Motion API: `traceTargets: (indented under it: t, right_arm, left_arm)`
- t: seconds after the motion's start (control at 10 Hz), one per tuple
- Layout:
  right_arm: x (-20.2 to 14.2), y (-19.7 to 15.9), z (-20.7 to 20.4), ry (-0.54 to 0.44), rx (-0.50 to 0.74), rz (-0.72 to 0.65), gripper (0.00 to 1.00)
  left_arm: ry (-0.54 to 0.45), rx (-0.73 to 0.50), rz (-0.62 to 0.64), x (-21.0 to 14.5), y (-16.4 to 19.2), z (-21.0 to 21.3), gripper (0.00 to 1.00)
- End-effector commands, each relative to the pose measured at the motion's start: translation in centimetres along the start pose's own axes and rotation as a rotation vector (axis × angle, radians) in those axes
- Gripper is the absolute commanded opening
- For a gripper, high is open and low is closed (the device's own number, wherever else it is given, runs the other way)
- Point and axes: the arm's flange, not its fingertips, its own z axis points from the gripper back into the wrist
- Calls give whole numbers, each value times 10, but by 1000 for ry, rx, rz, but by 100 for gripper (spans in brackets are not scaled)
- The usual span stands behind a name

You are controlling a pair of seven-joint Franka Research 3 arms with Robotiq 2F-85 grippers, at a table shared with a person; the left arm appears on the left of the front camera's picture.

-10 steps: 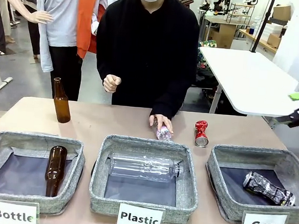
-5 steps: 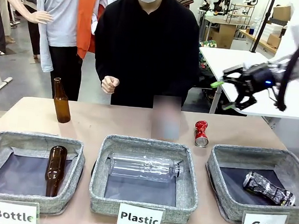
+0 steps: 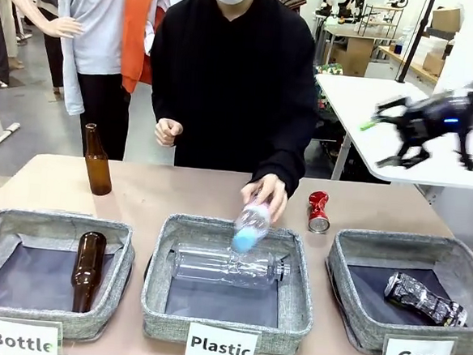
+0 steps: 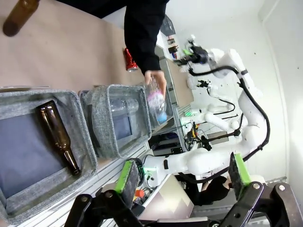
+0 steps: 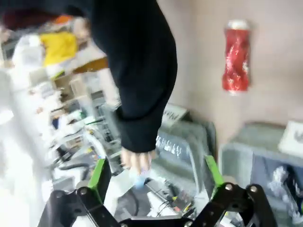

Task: Sort the can waste into the basket.
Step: Pick up the can waste from the table and place it in the right Fabric basket.

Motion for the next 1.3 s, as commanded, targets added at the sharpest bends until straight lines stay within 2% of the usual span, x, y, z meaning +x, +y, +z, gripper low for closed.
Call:
traceTargets:
  t: [0.0,0.1,0.2,0.4,0.6,0.8,1.0,1.2]
  right_arm:
    - [-70,-61,80,22,157,43,100]
    - [-81,-97,106,61,212,76,100]
    - [-86,-133,123,63,322,77,100]
    - [-84,-189,131,31,488,97,100]
    - [-82,-227,132,25,587,113,100]
    - [-84,-230,128,22,603,128,100]
    - [-78,-217,126,33,565,106,100]
    - [-69,-182,119,43,479,102,100]
  left_arm:
    - [10,-2,3,-2,-1,1,100]
    - [10,-2,3,-2,-1,1,100]
    - [10,-2,3,-2,-1,1,100]
    - [10,-2,3,-2,-1,1,100]
    - [10,-2,3,-2,-1,1,100]
    - [10,-2,3,-2,-1,1,100]
    - [10,-2,3,-2,-1,1,100]
    - [10,-2,3,-2,-1,1,100]
